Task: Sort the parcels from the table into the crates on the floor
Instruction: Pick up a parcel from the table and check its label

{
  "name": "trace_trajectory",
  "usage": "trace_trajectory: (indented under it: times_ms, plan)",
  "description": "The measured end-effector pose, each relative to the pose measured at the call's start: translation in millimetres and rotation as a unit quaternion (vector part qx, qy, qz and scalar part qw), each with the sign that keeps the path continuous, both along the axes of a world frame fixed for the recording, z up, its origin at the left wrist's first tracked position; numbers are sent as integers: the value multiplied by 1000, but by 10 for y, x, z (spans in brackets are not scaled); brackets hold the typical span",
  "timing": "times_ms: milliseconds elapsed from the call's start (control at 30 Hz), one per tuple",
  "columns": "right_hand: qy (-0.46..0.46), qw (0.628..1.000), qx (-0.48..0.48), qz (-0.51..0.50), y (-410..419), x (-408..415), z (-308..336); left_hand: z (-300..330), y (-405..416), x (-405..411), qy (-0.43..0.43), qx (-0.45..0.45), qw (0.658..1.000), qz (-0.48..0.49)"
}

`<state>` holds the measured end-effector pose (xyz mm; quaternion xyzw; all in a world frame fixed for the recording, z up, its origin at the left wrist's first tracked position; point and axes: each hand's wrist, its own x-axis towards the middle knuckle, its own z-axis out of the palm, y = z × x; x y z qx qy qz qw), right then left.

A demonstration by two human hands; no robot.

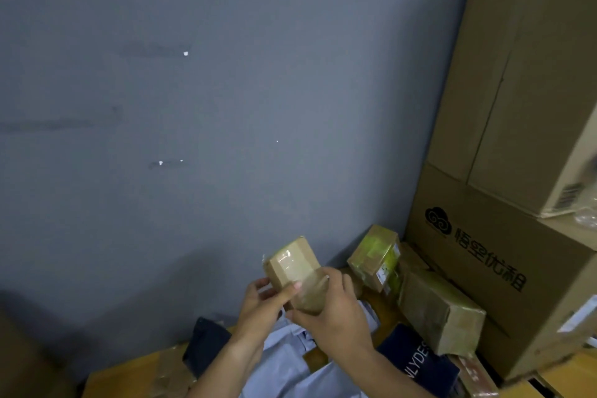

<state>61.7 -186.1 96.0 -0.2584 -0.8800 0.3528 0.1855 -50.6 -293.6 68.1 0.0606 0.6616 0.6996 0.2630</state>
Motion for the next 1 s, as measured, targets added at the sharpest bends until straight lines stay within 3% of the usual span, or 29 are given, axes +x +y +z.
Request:
trace_trajectory:
  times_ms: [100, 267, 333, 433, 500, 633, 833, 900, 1000]
  plan:
    - [23, 998, -33, 38, 33, -6, 25, 18, -81, -95, -28, 64, 998, -9]
    - [49, 964, -250, 72, 132, 67, 236, 18, -225, -219, -73, 175, 973, -130]
    - [35, 955, -282, 84, 160, 51, 222, 26, -227, -203, -84, 198, 965, -153]
    - [43, 956, -283, 63, 149, 0, 172, 35, -210, -170, -93, 197, 962, -162]
    - [59, 961, -268, 41, 165, -17, 130, 79, -164, -125, -65, 145, 978, -136]
    - [45, 986, -158, 16, 194, -12, 91, 209, -74, -49, -3, 87, 992, -88]
    - [16, 999, -35, -18, 75, 3, 152, 340, -42, -55, 8, 80, 994, -70]
    - [16, 999, -30, -7, 81, -7, 134, 370, -59, -54, 8, 81, 995, -65]
    - [35, 993, -100, 45, 164, -10, 125, 391, -124, -106, 11, 89, 996, -27]
